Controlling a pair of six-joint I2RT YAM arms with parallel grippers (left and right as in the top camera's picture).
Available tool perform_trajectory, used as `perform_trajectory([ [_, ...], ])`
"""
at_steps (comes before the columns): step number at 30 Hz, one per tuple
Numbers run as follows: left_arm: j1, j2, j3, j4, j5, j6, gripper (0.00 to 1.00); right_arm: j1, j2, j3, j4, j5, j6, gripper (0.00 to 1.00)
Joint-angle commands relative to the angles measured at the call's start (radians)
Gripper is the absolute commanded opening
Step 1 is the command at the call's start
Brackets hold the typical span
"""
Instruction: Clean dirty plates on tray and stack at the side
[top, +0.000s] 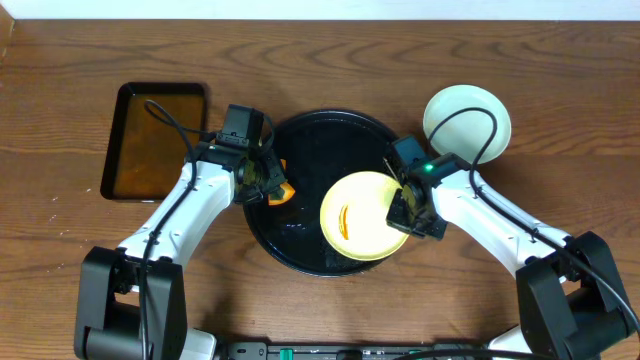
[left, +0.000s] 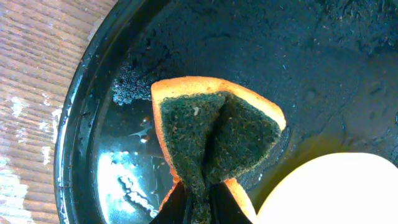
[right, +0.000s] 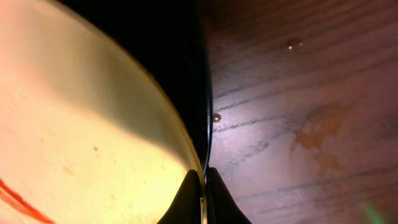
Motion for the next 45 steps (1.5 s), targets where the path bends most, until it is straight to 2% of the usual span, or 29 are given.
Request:
perform_trajectory([
  [1,0.003,0.004,0.013,0.003,0.009,0.002,0.08,0.012,0.002,-0.003,0.071,-0.083,-0.127,0.02],
  [14,0.003,0.004,0.013,0.015,0.009,0.002,0.08,0.009,0.016,0.018,0.277,-0.147,-0.229,0.01],
  [16,0.003,-0.003,0.013,0.030,0.009,0.033,0.07,0.006,0.034,0.042,0.298,-0.146,-0.229,0.02],
  [19,0.003,-0.037,0.013,0.051,0.009,0.106,0.07,0.005,0.079,0.084,0.315,-0.147,-0.228,0.02],
  [28,-0.018,-0.214,0.013,0.054,0.009,0.108,0.08,0.010,0.238,0.171,0.314,-0.161,-0.228,0.01],
  [30,-0.032,-0.213,0.013,0.054,0.009,0.108,0.07,0.010,0.237,0.175,0.305,-0.162,-0.245,0.05],
  [34,-0.053,-0.185,0.013,0.055,-0.003,0.108,0.07,0.006,0.220,0.223,0.241,-0.154,-0.323,0.31],
  [36,-0.056,-0.171,0.013,0.055,-0.003,0.107,0.07,0.000,0.219,0.277,0.192,-0.149,-0.370,0.35],
  [37,-0.056,-0.164,0.013,0.054,-0.002,0.107,0.07,-0.002,0.219,0.298,0.187,-0.150,-0.403,0.35],
  [39,-0.056,-0.158,0.013,0.053,-0.002,0.107,0.07,-0.004,0.219,0.327,0.204,-0.150,-0.506,0.27],
  [41,-0.056,-0.157,0.013,0.051,-0.002,0.107,0.07,-0.003,0.220,0.336,0.235,-0.132,-0.616,0.26],
  [45,-0.056,-0.157,0.013,0.040,-0.002,0.107,0.07,-0.011,0.229,0.335,0.246,-0.034,-0.649,0.26],
])
